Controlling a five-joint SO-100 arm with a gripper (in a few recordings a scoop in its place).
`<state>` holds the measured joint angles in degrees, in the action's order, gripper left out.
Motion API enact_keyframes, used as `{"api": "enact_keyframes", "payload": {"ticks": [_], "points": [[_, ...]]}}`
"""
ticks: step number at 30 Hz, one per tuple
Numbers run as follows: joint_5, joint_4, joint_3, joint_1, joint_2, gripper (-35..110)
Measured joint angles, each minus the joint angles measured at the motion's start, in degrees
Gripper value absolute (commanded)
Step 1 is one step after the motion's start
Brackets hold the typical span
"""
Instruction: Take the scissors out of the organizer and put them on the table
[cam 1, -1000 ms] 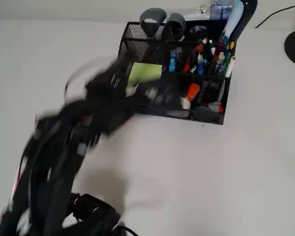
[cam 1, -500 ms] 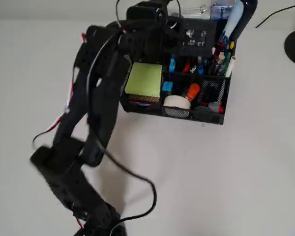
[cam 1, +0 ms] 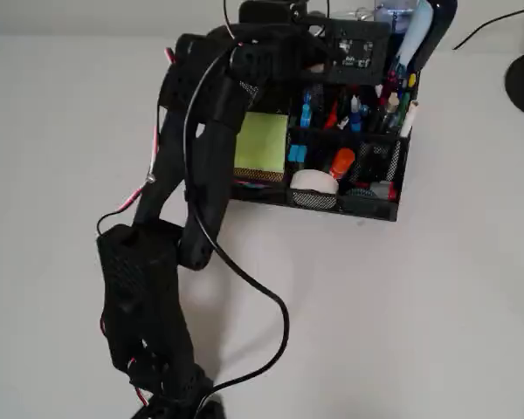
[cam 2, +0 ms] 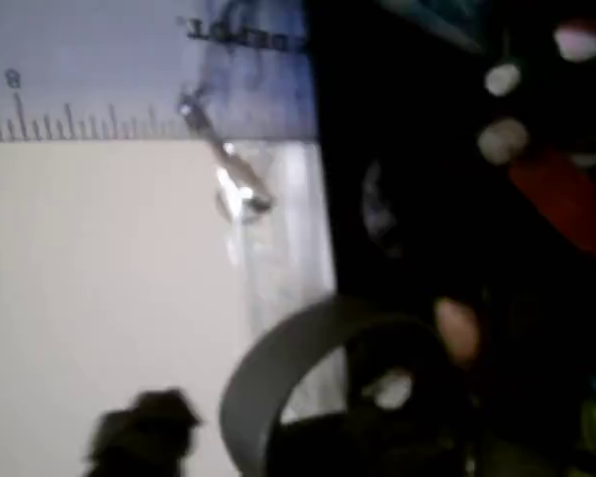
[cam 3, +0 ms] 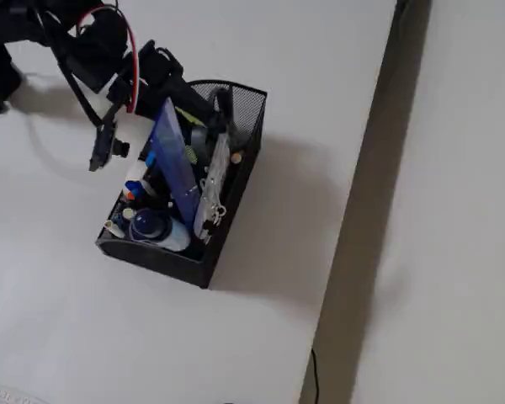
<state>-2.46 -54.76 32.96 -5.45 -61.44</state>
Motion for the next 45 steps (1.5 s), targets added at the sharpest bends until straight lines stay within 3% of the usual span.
{"api": "enact_keyframes", "payload": {"ticks": [16,25,31,42,45], "points": [[0.8,-1.1,-1.5,-0.7,-1.3,0],[0.8,-8.3,-1.4,-0.5,-16.4,0],[-1.8,-16.3,-1.5,-1.4,-27.0,0],[-5.8,-43.9,-1.6,-4.5,-49.1,0],[-5.8,-46.6,3.2,-4.5,-56.3,0]]}}
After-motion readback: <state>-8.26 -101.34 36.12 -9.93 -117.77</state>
